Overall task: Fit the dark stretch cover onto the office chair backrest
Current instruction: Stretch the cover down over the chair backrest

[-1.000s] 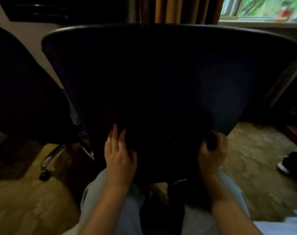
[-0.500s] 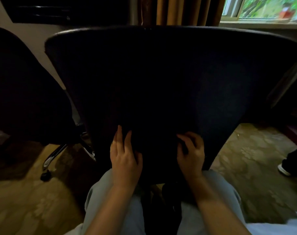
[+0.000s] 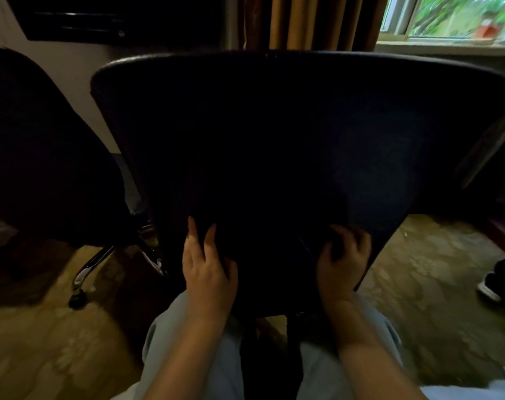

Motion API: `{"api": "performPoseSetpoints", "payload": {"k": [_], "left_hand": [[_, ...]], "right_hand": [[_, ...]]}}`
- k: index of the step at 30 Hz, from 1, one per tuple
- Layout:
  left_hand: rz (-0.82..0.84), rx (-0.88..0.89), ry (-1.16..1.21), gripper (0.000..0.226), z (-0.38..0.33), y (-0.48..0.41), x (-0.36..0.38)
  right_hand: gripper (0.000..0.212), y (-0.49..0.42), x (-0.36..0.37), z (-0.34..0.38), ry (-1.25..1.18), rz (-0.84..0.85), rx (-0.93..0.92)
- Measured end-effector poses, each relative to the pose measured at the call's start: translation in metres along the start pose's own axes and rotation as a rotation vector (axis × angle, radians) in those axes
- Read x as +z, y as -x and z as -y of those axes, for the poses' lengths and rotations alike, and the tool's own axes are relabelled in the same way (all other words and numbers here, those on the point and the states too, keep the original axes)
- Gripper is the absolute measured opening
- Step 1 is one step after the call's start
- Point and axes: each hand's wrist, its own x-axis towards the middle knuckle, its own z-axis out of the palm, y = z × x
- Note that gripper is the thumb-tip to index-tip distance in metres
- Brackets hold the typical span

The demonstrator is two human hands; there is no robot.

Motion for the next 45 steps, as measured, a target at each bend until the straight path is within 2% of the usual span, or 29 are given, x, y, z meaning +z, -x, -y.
{"api": "performPoseSetpoints", "payload": {"k": [3, 5, 9, 13, 15, 20, 24, 26, 30, 35, 37, 40, 43, 45], "left_hand": [[-0.005, 0.028, -0.021, 0.061, 0.002, 0.002, 0.001], [-0.008, 0.049, -0.044, 0.060, 0.005, 0.002, -0.001], [-0.011, 0.064, -0.098, 0.059, 0.015, -0.001, -0.006], [-0.018, 0.049, -0.106, 0.059, 0.016, -0.003, -0.008], [-0.021, 0.029, -0.066, 0.058, 0.011, -0.001, -0.006], [-0.004, -0.008, 0.012, 0.069, -0.003, 0.001, 0.003], [0.009, 0.036, -0.006, 0.061, -0.005, 0.003, 0.002], [0.002, 0.105, -0.055, 0.058, -0.002, 0.003, 0.001], [-0.007, 0.237, -0.111, 0.055, 0.002, 0.002, 0.000], [-0.012, 0.212, -0.114, 0.057, -0.003, 0.000, 0.000], [-0.001, 0.212, -0.102, 0.059, -0.011, 0.001, 0.003], [0.030, 0.262, -0.089, 0.061, -0.024, 0.007, 0.011], [0.054, 0.279, -0.081, 0.064, -0.027, 0.010, 0.015], [0.048, 0.228, -0.098, 0.063, -0.024, 0.009, 0.013]], "right_hand": [[0.028, 0.017, 0.008, 0.010, -0.025, 0.185, -0.277], [0.029, 0.018, 0.008, 0.009, -0.029, 0.215, -0.298], [0.029, 0.005, -0.005, -0.009, -0.004, 0.125, -0.119], [0.033, -0.022, -0.025, -0.024, -0.031, -0.077, 0.178], [0.034, -0.028, -0.026, -0.023, -0.026, -0.138, 0.232], [0.029, -0.007, -0.006, -0.005, -0.019, -0.031, 0.047], [0.029, 0.014, 0.006, 0.004, -0.051, 0.197, -0.222], [0.030, 0.014, 0.005, 0.001, -0.048, 0.245, -0.276], [0.028, 0.002, -0.008, -0.011, -0.037, 0.143, -0.143], [0.032, -0.020, -0.022, -0.022, -0.055, -0.045, 0.171], [0.033, -0.022, -0.019, -0.019, -0.069, -0.088, 0.227], [0.031, -0.007, -0.006, -0.007, -0.005, -0.026, 0.064], [0.030, 0.018, 0.009, 0.007, 0.005, 0.200, -0.276], [0.029, 0.028, 0.015, 0.010, 0.003, 0.310, -0.426]]}}
